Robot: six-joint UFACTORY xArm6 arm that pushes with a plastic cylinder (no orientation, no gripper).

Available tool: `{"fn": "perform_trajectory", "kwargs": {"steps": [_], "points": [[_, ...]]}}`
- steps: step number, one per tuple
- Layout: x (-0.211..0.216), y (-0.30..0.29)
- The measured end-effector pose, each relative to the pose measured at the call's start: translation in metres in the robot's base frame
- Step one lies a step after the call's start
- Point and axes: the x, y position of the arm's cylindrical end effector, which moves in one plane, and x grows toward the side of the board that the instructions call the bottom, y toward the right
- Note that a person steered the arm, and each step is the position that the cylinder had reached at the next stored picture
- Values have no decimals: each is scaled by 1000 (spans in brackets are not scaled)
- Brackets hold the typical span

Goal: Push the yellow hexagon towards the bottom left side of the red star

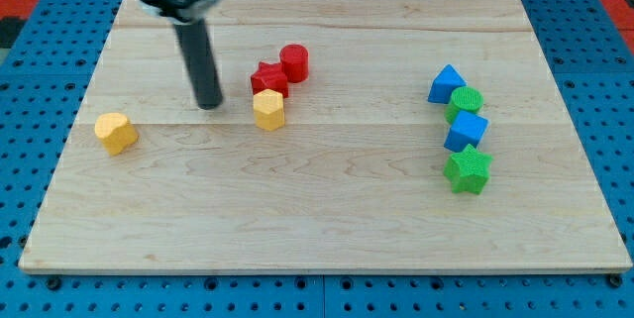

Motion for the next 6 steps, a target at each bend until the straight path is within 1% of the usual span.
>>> {"fn": "perform_trajectory", "kwargs": {"steps": [1,2,4,5,6], "points": [[-32,21],[-37,41],[-33,87],[-33,78],[-24,60]]}}
